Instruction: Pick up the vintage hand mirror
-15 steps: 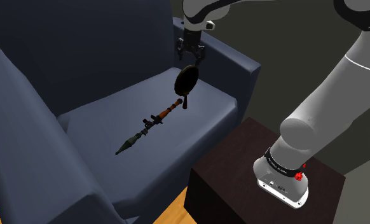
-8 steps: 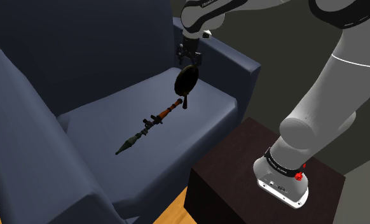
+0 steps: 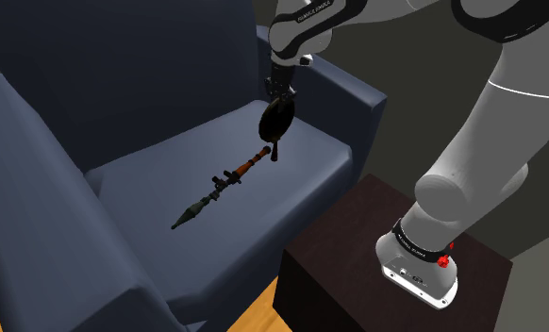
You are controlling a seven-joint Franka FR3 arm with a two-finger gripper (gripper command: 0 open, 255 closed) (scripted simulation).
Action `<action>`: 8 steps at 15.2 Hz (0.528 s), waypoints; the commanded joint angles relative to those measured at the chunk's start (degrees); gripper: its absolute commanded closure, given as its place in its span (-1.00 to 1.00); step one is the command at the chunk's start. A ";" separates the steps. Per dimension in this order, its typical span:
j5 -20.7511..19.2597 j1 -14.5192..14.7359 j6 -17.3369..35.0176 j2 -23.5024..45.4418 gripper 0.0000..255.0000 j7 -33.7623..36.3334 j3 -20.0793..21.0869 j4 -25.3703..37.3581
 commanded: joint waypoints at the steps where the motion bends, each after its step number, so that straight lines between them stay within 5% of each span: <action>1: 0.00 0.00 0.05 0.01 1.00 -0.01 0.00 -0.04; 8: 0.08 -0.03 -0.75 -0.32 1.00 -0.05 0.01 0.43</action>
